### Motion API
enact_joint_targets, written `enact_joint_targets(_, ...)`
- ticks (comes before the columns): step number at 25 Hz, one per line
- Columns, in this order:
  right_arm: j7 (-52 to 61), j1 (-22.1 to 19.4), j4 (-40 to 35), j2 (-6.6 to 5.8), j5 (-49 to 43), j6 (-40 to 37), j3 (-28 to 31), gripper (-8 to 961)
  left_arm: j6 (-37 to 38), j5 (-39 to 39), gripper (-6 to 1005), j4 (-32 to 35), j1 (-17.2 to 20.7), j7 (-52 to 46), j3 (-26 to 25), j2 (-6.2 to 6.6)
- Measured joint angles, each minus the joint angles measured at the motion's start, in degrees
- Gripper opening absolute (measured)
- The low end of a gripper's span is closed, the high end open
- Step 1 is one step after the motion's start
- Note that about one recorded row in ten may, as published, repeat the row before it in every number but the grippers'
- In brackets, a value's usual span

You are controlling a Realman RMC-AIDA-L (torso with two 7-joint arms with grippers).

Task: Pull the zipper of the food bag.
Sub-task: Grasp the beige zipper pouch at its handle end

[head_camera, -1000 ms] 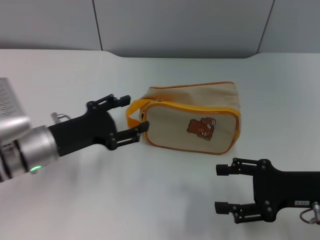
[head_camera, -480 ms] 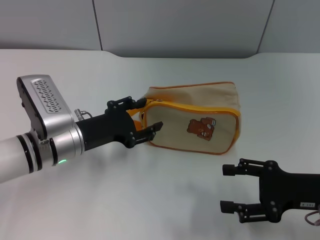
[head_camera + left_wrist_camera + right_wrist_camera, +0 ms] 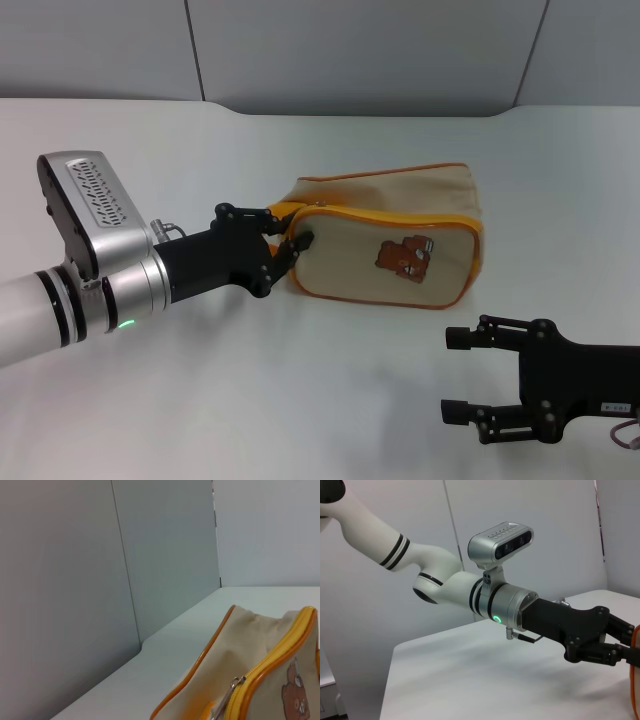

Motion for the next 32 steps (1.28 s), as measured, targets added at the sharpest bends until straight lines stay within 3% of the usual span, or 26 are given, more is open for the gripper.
enact_joint_targets(11,-0.2,-0.1,0.0,0.2,0.1,-0.3,1.4,820,1.6,0.3,165,0.2,0.2,-0.1,2.3,0.05)
enact_joint_targets(17,-3.6,0.1,0.4,0.46,0.3,-5.6,8.2,819,9.7,0.4,124,4.2,4.6,-1.6,3.8,0.63)
enact_joint_targets(19,-5.3,0.4,1.2,0.47,0.4,-8.7,12.2,819,14.3,0.4,115,7.2,7.3,-3.7,4.4,1.03)
enact_joint_targets(23,-5.4,0.7,1.4,0.41,1.1,-11.8,14.6,819,17.9,0.5,105,8.4,9.3,-5.1,5.6,1.98)
enact_joint_targets(28,-6.6,0.9,1.4,0.49,3.1,-12.4,14.7,819,23.4,0.8,101,9.3,11.6,-6.5,8.7,3.9)
enact_joint_targets(32,-9.5,1.5,1.7,0.96,3.4,-12.2,14.7,819,24.6,0.6,99,10.9,11.9,-6.6,8.5,4.09)
